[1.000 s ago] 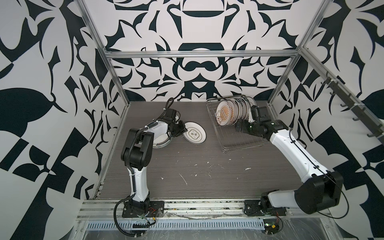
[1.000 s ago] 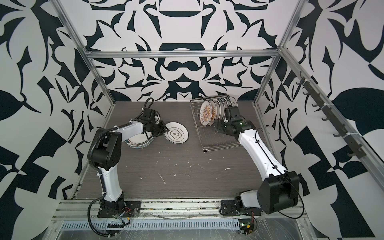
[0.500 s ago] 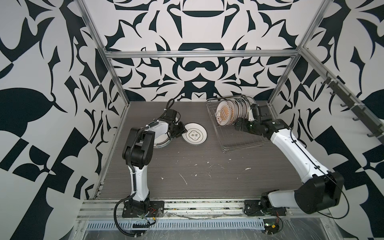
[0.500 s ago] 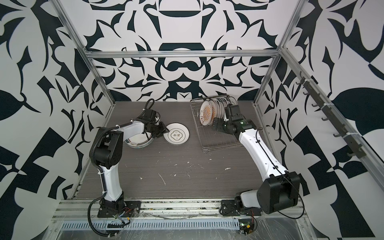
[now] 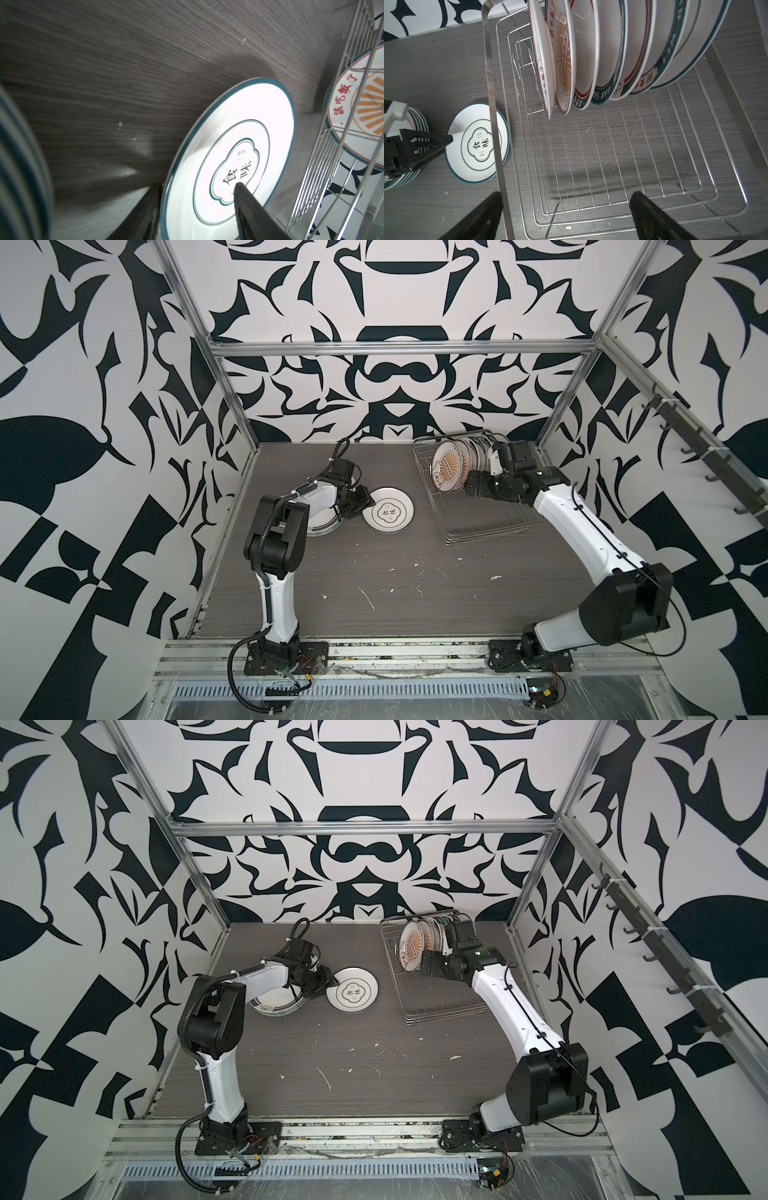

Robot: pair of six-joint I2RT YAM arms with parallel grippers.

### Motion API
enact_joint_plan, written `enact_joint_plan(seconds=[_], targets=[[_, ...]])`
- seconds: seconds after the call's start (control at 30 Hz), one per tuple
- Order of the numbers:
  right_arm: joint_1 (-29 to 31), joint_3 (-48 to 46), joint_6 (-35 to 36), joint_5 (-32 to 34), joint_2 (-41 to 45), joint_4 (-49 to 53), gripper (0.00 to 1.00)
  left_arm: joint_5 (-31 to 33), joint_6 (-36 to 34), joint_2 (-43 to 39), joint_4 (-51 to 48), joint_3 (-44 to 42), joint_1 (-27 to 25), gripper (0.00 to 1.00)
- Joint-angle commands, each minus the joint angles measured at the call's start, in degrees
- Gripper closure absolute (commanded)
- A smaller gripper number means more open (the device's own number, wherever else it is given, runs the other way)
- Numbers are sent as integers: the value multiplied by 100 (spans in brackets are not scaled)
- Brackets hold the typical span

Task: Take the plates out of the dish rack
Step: 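Lower the white plate flat onto the table with left gripper while right reaches into rack, then open the left gripper and draw back while right grips the orange-sunburst plate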

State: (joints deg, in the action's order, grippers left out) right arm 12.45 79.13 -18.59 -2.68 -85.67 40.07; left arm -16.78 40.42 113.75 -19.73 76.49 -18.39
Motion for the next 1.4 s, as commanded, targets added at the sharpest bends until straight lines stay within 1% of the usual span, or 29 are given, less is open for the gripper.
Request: enact_joint_plan(seconds=[0.0, 0.17, 0.27, 0.33, 0.5, 0.6, 0.67, 0.77, 0.9, 0.93, 1.07, 1.1, 1.17, 1.27, 1.3, 1.37], targets=[[-14, 439, 174, 138, -223, -18, 0, 122, -61, -357, -297, -16, -14, 38], [-14, 997, 263, 162, -805, -35, 0, 174, -69, -614, -476, -217, -8, 34], [-14, 1363, 285, 154, -1150, 12, 1, 242, -79, -991, -559, -510, -15, 32], [-7, 1657, 286, 132, -1393, 111, 1, 364, -63, -1386, -633, -759, -15, 31], [88, 2073, 299, 110, -1774, 176, 8, 715, 5, -2558, -894, -1538, -11, 27], [172, 2271, 320, 171, -1932, 227, 12, 1044, 8, -3262, -1141, -1896, -6, 20], [222, 2396, 321, 190, -2061, 244, 15, 1250, -8, -3688, -1304, -2070, 2, 17], [283, 2608, 330, 232, -2294, 288, 19, 1458, -35, -4219, -1512, -2178, 45, 16], [302, 2853, 345, 302, -2607, 315, 23, 1601, -53, -4580, -1661, -2255, 79, 16], [310, 2921, 354, 312, -2689, 331, 25, 1612, -61, -4640, -1685, -2279, 90, 12], [311, 3121, 356, 405, -2956, 317, 34, 1665, -28, -4854, -1623, -2426, 100, 10], [309, 3155, 370, 425, -3000, 297, 37, 1634, -17, -4909, -1575, -2465, 113, 8], [306, 3239, 445, 375, -3120, 269, 49, 1618, -5, -5056, -1402, -2611, 115, 5], [307, 3446, 525, 358, -3332, 352, 51, 1668, 125, -5303, -1177, -2817, 125, 0], [311, 3479, 558, 334, -3386, 344, 51, 1693, 157, -5369, -1165, -2847, 122, 1], [311, 3581, 610, 300, -3501, 351, 57, 1729, 176, -5506, -1177, -2884, 130, 1]])
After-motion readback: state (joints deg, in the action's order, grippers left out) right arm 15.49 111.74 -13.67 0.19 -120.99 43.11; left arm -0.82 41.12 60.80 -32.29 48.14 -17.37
